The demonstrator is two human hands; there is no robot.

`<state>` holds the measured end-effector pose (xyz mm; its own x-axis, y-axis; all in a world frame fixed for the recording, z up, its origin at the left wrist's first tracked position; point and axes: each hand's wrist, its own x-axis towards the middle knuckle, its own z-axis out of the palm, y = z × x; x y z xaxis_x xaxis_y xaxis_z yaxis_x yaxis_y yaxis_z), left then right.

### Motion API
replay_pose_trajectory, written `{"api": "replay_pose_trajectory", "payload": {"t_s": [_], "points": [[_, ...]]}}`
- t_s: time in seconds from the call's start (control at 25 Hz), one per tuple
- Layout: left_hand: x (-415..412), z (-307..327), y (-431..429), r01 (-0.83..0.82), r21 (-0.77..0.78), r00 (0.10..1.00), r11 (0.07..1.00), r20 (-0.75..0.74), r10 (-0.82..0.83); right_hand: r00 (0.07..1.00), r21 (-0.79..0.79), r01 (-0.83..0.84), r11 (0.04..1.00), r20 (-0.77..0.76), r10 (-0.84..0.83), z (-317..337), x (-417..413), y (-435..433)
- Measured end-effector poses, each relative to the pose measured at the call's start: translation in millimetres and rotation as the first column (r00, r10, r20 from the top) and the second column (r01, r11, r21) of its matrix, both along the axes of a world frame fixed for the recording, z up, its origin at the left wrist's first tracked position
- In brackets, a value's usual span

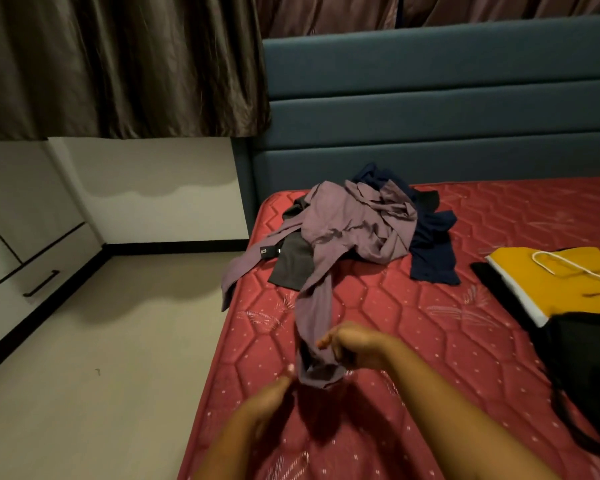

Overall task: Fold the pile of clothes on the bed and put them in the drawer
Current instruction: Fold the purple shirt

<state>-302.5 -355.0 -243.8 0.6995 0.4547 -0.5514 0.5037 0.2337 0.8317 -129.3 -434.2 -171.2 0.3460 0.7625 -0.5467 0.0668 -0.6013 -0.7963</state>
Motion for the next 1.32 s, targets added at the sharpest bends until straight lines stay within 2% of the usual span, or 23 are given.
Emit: {"api": "replay_pose_trajectory", "payload": {"t_s": [0.04,0.08,0.16,0.2,0.28,0.32,0.36,0.4,0.44,0.48,0.52,0.56,0.6,0.72,0.8,0.88,0.96,1.04,1.08,1.16,1.2,1.28,1.32], "points": [[-2.2,10.9,-1.1,-0.139,-0.170,0.983,0.976,0.100,0.157,0.984,0.001,-0.100,0.995,-0.146,0.099,12.9,-19.1,-11.1],[-3.7,20.7,-0.3,-0.204,-0.255,0.955,0.945,0.160,0.250,0.944,0.005,-0.208,0.978,-0.261,0.202,21.9,-37.1,-23.1],[-2.3,37.4,-5.1,-0.262,-0.341,0.906,0.903,0.235,0.352,0.833,-0.004,-0.444,0.896,-0.370,0.411,31.8,-70.7,-44.9],[-0.5,48.7,-11.8,-0.274,-0.333,0.895,0.902,0.255,0.366,0.784,-0.036,-0.555,0.831,-0.357,0.508,32.4,-84.8,-53.3],[6.9,67.4,-30.4,-0.296,-0.171,0.904,0.940,0.269,0.333,0.696,-0.116,-0.706,0.699,-0.297,0.654,32.0,-99.0,-67.6],[8.0,78.3,-45.1,-0.296,-0.058,0.916,0.953,0.265,0.301,0.691,-0.149,-0.720,0.678,-0.250,0.679,34.4,-101.2,-79.6],[12.2,86.0,-53.4,-0.280,0.005,0.921,0.960,0.283,0.267,0.730,-0.147,-0.682,0.717,-0.191,0.656,38.5,-97.2,-87.3],[15.4,95.9,-61.6,-0.277,0.029,0.916,0.960,0.310,0.255,0.825,-0.112,-0.564,0.818,-0.110,0.554,41.4,-88.9,-92.9],[15.8,101.4,-65.9,-0.288,-0.011,0.894,0.958,0.355,0.273,0.932,-0.058,-0.363,0.930,-0.023,0.363,45.1,-79.3,-100.0],[12.9,110.1,-71.6,-0.299,-0.075,0.868,0.951,0.393,0.304,0.992,0.000,-0.119,0.993,0.038,0.119,48.0,-70.5,-108.6],[7.4,117.1,-77.9,-0.303,-0.123,0.848,0.945,0.418,0.326,0.994,0.048,0.103,0.994,0.023,-0.104,50.5,-64.3,-116.4],[1.8,123.2,-83.7,-0.282,-0.166,0.838,0.945,0.438,0.327,0.967,0.068,0.256,0.964,-0.029,-0.254,48.0,-56.8,-120.3],[-5.6,132.3,-91.4,-0.233,-0.182,0.839,0.955,0.459,0.293,0.940,0.065,0.328,0.942,-0.123,-0.319,51.1,-55.2,-125.1],[-29.2,169.3,-107.6,0.097,-0.145,0.847,0.985,0.531,-0.005,0.823,0.154,0.453,0.878,-0.452,-0.345,59.5,-54.0,-122.8],[-44.5,184.2,-111.3,0.360,0.015,0.822,0.933,0.468,-0.325,0.734,0.253,0.598,0.760,-0.554,-0.393,73.5,-58.5,-114.7],[-56.6,182.1,-103.9,0.492,0.102,0.790,0.864,0.365,-0.493,0.689,0.373,0.710,0.597,-0.542,-0.481,85.7,-60.9,-105.6],[-65.7,177.2,-95.1,0.372,0.148,0.878,0.916,0.266,-0.399,0.714,0.454,0.699,0.553,-0.403,-0.572,92.5,-64.0,-100.5],[-69.9,172.8,-94.5,0.014,0.156,0.971,0.988,0.234,-0.050,0.787,0.494,0.612,0.618,-0.303,-0.537,102.2,-82.1,-101.9],[-68.9,168.3,-95.3,-0.148,0.108,0.954,0.983,0.279,0.113,0.854,0.519,0.517,0.680,-0.267,-0.446,109.9,-99.3,-104.7],[-64.3,165.2,-104.0,-0.229,-0.047,0.874,0.972,0.429,0.226,0.973,0.584,0.228,0.779,-0.153,-0.171,125.6,-136.1,-108.3],[-61.6,165.4,-108.0,-0.255,-0.096,0.823,0.962,0.501,0.268,0.997,0.606,0.078,0.792,-0.059,-0.053,129.9,-148.4,-107.5],[-58.9,170.8,-111.9,-0.405,-0.077,0.719,0.911,0.589,0.369,0.994,0.617,-0.081,0.783,0.112,0.015,135.0,-157.6,-103.6],[-58.3,173.7,-111.0,-0.466,0.005,0.706,0.885,0.605,0.368,0.980,0.632,-0.110,0.767,0.198,-0.023,136.5,-158.1,-103.1]]}}
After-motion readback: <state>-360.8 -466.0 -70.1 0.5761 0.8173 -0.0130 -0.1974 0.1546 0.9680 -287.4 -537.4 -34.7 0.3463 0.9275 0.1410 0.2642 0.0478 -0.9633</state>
